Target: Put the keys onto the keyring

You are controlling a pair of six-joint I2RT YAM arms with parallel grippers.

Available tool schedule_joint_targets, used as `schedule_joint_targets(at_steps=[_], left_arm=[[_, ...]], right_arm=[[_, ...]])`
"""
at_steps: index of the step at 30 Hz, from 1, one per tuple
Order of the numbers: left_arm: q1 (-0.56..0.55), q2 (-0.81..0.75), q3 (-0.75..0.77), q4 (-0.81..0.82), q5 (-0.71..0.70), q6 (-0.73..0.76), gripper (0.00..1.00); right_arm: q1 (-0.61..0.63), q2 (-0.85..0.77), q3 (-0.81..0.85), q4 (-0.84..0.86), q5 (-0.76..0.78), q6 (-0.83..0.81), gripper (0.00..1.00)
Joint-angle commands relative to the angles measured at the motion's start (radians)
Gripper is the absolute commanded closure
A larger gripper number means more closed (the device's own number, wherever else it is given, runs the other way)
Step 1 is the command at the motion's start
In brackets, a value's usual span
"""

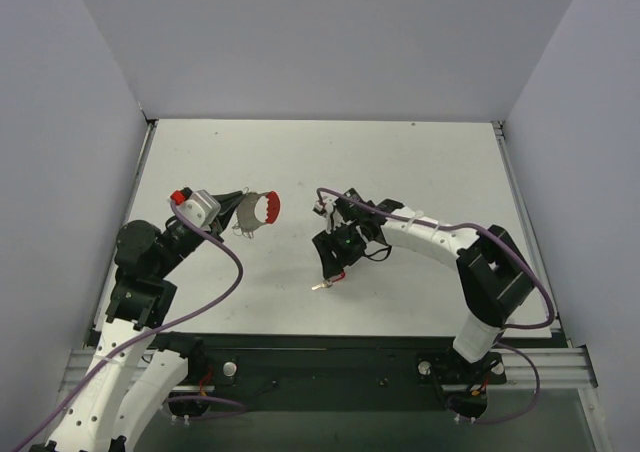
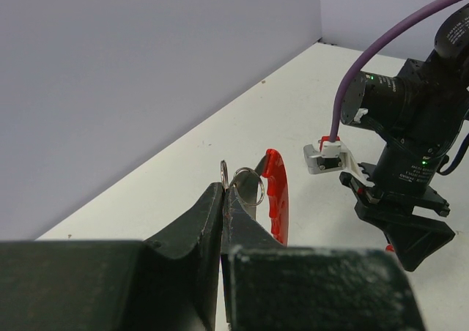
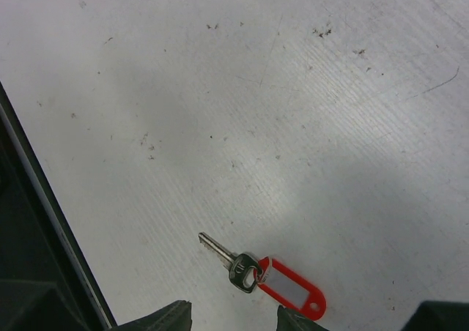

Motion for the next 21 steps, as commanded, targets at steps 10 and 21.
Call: schedule_joint_targets(at_steps=[10,21], left_arm=[[0.008,-0.013,0.01,0.027,-0.012,0.003,1.0],[0.008,-0.019,0.01,0.027,-0.014,0.003,1.0]], right_arm=[[0.044,0.079,0.031,0.0,0.105,0.067,0.52],[0.051,0.131,0.063,0.004,0.119,0.09,0.62]])
